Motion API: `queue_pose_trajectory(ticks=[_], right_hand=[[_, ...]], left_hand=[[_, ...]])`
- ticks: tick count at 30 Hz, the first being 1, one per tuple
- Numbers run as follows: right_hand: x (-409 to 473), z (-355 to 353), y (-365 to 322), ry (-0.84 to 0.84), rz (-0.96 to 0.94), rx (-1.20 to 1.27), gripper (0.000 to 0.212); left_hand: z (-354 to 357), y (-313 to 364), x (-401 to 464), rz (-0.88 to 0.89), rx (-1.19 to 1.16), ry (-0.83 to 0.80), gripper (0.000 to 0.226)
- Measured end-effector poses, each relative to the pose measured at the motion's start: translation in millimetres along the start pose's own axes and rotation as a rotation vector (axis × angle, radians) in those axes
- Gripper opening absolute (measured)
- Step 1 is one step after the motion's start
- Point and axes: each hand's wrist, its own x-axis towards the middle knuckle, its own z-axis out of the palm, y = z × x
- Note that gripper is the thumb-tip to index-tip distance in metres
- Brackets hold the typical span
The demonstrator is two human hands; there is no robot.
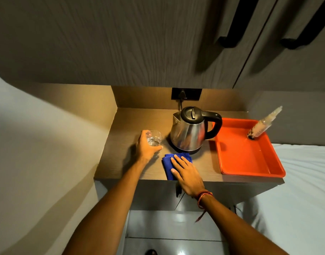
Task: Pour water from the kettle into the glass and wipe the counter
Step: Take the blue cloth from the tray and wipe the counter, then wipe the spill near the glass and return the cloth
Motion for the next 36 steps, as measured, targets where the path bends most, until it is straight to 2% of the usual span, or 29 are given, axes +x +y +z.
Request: queue_pose_trajectory(ticks=[3, 5, 8, 11, 13, 15, 18, 22, 24, 26, 29, 31, 33, 36], right_hand=[[3, -11, 0, 0.144, 0.112, 0.097, 0.048], [5, -17, 2, 0.165, 0.180, 0.113, 0.043], [9, -23, 1, 0.190, 0.301, 0.248, 0.040], [10, -30, -1, 0.230, 0.402, 0.392, 0.039], [11, -33, -3, 0.228, 0.419, 0.443, 0.038], [11, -37, -4, 0.228, 0.438, 0.513, 0.035], [10, -48, -6, 0.230, 0.494, 0.672, 0.029], [4, -84, -2, 0.244, 0.460, 1.012, 0.019], [-2, -109, 13, 0.261, 0.417, 1.237, 0.025], [-9, -137, 38, 0.228, 0.375, 1.367, 0.039], [-25, -169, 88, 0.206, 0.442, 1.322, 0.048], [-31, -178, 125, 0.367, 0.532, 1.173, 0.051], [-36, -180, 150, 0.465, 0.627, 1.001, 0.055], [-43, -172, 173, 0.378, 0.700, 0.761, 0.055]], left_hand=[[2, 5, 2, -0.039, -0.035, -0.008, 0.089], [3, 8, 0, -0.075, -0.082, 0.005, 0.099], [7, 3, -16, -0.216, -0.034, 0.141, 0.106], [33, -4, -53, -0.385, 0.250, 0.166, 0.083], [53, -1, -75, -0.358, 0.406, 0.074, 0.067], [66, 10, -86, -0.318, 0.459, -0.011, 0.057], [75, 31, -85, -0.319, 0.298, -0.064, 0.047], [87, 70, -90, -0.097, -0.089, -0.057, 0.019], [97, 97, -91, -0.042, -0.229, -0.059, 0.017], [110, 123, -93, -0.056, -0.357, -0.116, 0.016], [139, 143, -97, -0.138, -0.430, -0.223, 0.027], [165, 150, -100, -0.172, -0.386, -0.278, 0.035], [192, 153, -102, -0.200, -0.270, -0.315, 0.038], [225, 157, -109, -0.134, 0.083, -0.299, 0.045]])
